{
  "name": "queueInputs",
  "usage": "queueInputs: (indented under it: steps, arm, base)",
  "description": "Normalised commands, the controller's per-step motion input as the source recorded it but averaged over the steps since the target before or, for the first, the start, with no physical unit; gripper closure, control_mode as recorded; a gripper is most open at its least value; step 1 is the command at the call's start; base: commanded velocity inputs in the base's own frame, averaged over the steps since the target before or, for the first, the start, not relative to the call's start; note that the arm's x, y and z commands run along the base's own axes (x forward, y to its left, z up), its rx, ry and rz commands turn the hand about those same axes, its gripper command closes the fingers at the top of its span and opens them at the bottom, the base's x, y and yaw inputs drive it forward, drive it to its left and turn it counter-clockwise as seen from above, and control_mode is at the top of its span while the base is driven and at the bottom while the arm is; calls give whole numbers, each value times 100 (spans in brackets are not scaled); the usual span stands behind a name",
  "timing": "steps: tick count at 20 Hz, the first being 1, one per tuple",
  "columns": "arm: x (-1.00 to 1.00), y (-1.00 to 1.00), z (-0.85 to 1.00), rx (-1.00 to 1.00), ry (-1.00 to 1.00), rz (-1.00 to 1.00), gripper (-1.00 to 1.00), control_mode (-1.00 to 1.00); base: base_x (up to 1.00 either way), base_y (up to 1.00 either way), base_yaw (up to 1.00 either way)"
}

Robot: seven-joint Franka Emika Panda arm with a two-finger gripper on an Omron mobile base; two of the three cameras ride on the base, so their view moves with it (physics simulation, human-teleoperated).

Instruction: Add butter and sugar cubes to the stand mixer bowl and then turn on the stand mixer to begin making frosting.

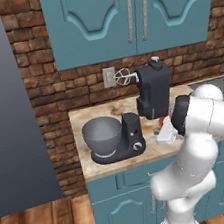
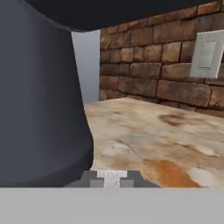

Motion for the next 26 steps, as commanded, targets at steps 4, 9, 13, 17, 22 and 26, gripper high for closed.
queueInputs:
  steps: [4, 9, 13, 17, 22, 26]
  arm:
    - [-66, 0, 97, 1, -3, -1, 100, -100]
    - [-85, 0, 98, 0, 2, -5, 100, -100]
    - [-100, 0, 84, -1, 14, -12, 100, -100]
    - [-100, 3, 77, -5, 20, -14, 100, -100]
    - [-76, 46, 97, -6, 17, -10, 100, -100]
    - [-25, 69, 100, -8, 13, -5, 100, -100]
  base:
    - [0, 0, 0]
    - [0, 0, 0]
    - [0, 0, 0]
    - [0, 0, 0]
    - [0, 0, 0]
    - [0, 0, 0]
